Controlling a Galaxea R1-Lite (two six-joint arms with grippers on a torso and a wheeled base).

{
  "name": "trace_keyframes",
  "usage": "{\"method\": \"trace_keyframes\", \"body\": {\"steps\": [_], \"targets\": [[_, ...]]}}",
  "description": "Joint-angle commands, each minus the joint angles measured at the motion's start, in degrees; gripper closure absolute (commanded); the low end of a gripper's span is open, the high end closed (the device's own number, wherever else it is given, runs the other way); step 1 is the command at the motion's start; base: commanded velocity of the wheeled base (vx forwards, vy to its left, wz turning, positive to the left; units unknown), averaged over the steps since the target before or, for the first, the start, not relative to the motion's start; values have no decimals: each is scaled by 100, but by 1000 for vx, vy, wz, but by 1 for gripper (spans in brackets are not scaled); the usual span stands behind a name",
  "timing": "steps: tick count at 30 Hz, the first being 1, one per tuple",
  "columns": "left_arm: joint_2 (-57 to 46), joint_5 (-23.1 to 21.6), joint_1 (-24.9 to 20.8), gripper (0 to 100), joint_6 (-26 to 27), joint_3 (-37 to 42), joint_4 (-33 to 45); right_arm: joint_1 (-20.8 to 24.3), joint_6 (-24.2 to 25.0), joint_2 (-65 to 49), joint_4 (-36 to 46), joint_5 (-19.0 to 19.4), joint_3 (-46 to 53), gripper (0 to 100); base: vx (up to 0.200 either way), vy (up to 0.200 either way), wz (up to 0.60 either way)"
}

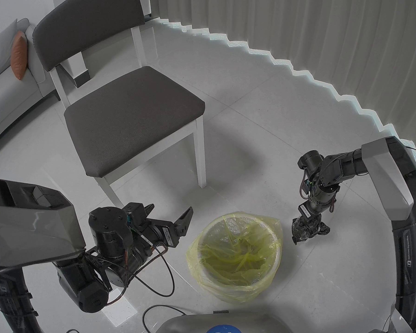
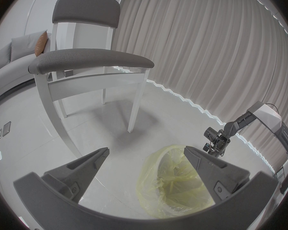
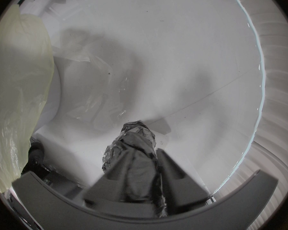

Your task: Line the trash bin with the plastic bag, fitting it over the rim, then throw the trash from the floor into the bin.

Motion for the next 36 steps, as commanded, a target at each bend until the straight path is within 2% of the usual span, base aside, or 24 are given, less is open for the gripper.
{"method": "trace_keyframes", "body": {"steps": [1, 7, 12, 19, 28, 36], "targets": [[-424, 6, -162, 0, 3, 111, -67, 195, -3, -858, -212, -21, 598, 100, 0, 0, 0], [-539, -3, -206, 0, 3, 129, -67, 344, -3, -1412, -458, -30, 1055, 100, 0, 0, 0], [-688, 6, -312, 0, 73, 137, -67, 643, 6, -2299, -678, -39, 1662, 100, 0, 0, 0], [-829, 6, -365, 0, 100, 137, -58, 1100, 6, -2994, -1477, -48, 2444, 100, 0, 0, 0], [-969, 6, -391, 0, 109, 137, -58, 1917, 208, -3222, -1741, -39, 2672, 100, 0, 0, 0], [-1022, 6, -391, 0, 109, 137, -58, 2392, 234, -3055, -1759, -48, 2672, 100, 0, 0, 0]]}}
